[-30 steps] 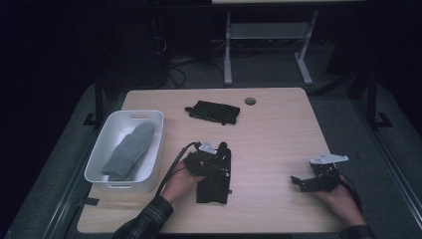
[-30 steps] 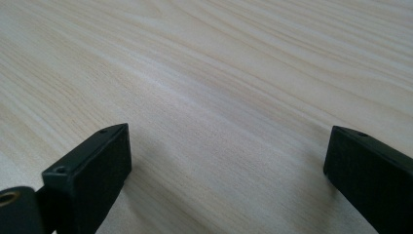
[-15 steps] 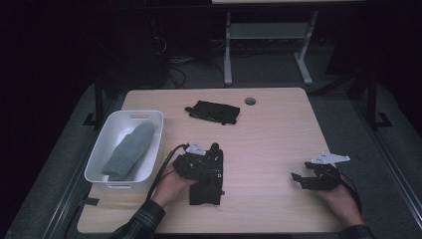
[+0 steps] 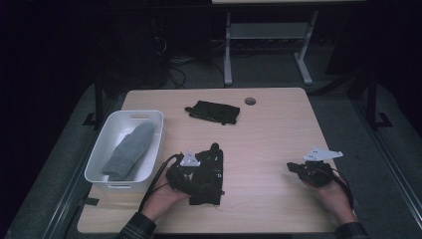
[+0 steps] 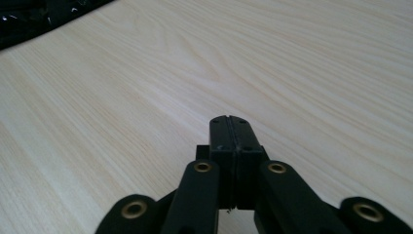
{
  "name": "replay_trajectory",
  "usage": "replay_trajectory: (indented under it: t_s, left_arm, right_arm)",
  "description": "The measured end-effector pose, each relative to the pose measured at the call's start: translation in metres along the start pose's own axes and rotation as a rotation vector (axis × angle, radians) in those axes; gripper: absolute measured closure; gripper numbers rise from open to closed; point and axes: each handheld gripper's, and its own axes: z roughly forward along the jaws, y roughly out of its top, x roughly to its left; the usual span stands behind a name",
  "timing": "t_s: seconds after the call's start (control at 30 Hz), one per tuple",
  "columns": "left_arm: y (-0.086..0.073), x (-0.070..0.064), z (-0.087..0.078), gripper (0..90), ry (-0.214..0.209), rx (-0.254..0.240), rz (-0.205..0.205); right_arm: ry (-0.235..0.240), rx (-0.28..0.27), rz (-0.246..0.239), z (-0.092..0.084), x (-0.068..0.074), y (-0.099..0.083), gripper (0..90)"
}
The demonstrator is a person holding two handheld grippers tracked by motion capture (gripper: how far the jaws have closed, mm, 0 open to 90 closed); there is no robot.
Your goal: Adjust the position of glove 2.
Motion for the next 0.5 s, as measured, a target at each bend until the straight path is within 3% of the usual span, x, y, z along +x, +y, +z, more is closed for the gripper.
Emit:
replay_trajectory:
  t_s: [0.37,0.5]
  left_arm:
    - [-0.034,-0.014,-0.016,12.4,0.012,0.028,-0.018]
    - [-0.044,-0.015,-0.019,12.3,-0.001,0.034,0.003]
  right_arm:
    - [0.036,0.018,-0.042,0.015,0.010,0.015,90.0]
    - [0.043,0.018,-0.039,0.017,0.011,0.019,90.0]
